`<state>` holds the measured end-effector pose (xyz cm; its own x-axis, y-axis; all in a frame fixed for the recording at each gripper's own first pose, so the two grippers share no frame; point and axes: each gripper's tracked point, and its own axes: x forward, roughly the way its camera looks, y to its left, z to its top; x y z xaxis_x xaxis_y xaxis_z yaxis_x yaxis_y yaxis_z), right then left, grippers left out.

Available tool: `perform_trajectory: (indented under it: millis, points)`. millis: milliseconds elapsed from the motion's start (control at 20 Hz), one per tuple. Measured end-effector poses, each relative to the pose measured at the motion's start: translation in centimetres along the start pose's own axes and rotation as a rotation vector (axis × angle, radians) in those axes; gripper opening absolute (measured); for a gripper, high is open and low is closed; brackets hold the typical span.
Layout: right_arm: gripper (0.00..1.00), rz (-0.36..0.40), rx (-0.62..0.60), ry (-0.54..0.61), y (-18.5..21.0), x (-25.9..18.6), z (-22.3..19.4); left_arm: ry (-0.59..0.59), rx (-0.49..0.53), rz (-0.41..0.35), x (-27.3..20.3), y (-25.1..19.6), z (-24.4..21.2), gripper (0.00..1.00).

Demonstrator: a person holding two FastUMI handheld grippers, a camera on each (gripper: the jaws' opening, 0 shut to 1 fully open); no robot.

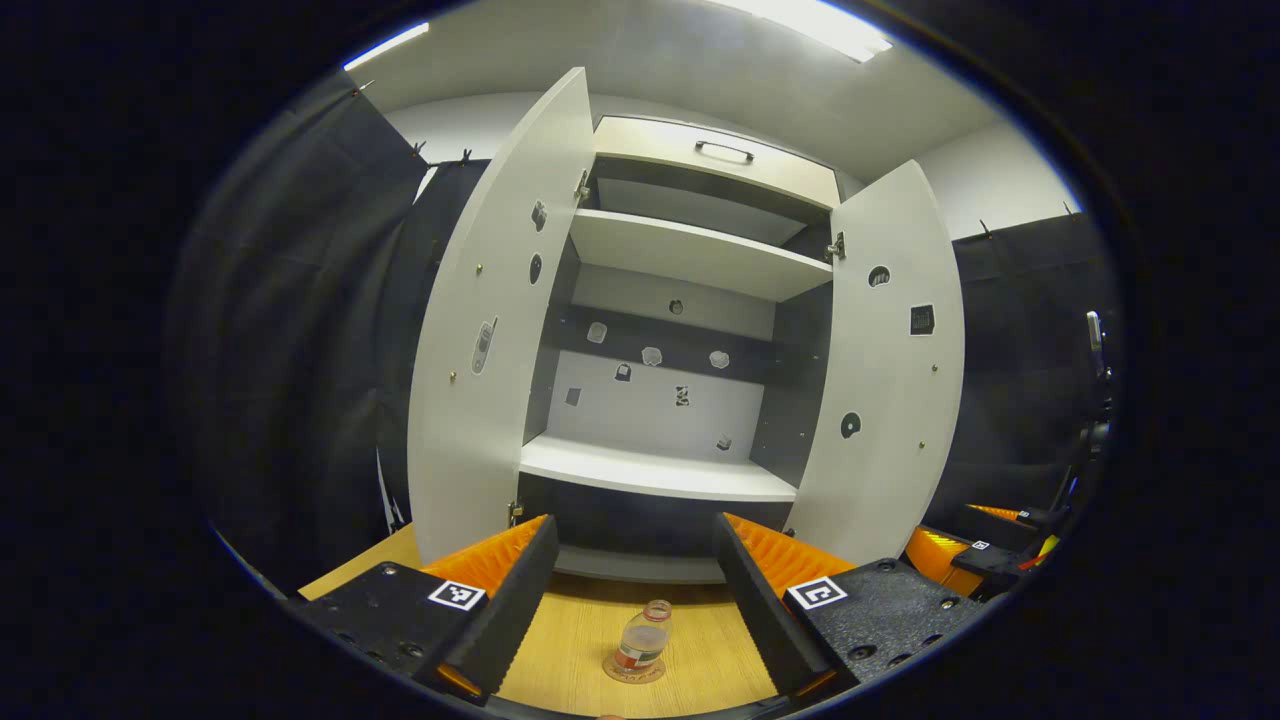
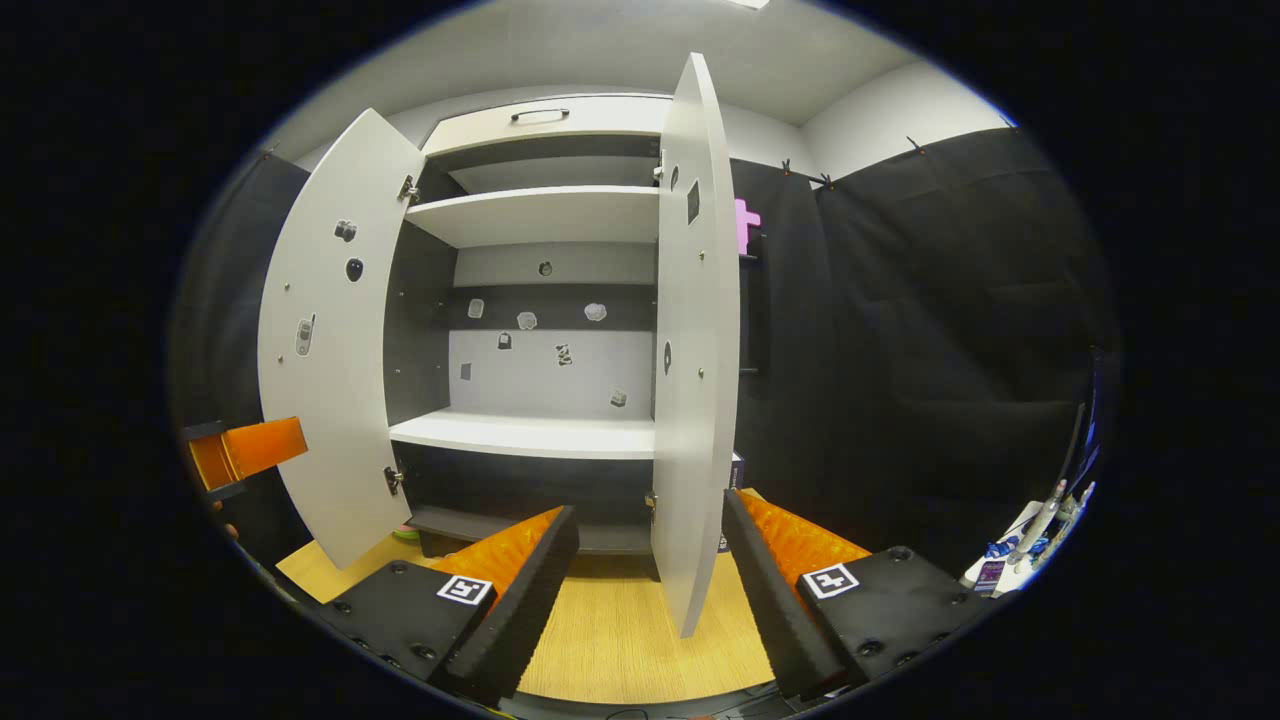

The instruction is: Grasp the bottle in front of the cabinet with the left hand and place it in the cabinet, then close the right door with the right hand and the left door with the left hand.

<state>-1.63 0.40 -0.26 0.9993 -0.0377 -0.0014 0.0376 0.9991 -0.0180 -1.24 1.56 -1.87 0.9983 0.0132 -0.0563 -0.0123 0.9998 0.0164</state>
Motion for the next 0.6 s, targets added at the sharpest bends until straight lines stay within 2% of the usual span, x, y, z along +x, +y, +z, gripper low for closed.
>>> perform_trajectory:
  millis: [50, 250, 300, 350, 550, 600]
  points:
    - [0.92, 0.0, -0.003, 0.002, 0.2, -0.1, -0.1, 0.004, 0.002, -0.005, 0.1, 0.0, -0.1, 0.97]
    - [0.92, 0.0, -0.018, -0.001, 0.5, -0.5, -0.1, 0.014, 0.009, -0.028, -0.1, -0.4, -0.4, 0.95]
    - [0.97, 0.001, -0.018, -0.001, 0.5, -0.6, 0.0, 0.013, 0.013, -0.032, -0.2, -0.5, -0.3, 0.95]
    - [0.92, 0.001, -0.018, -0.001, 0.6, -0.6, 0.0, 0.012, 0.017, -0.034, -0.1, -0.5, -0.3, 0.95]
    - [0.92, -0.006, -0.027, -0.005, -0.1, -0.9, 0.1, 0.019, 0.017, -0.049, -0.1, -1.3, -0.8, 0.95]
    - [0.97, -0.009, -0.03, -0.006, -0.2, -0.9, 0.1, 0.025, 0.019, -0.056, -0.2, -1.6, -1.0, 0.92]
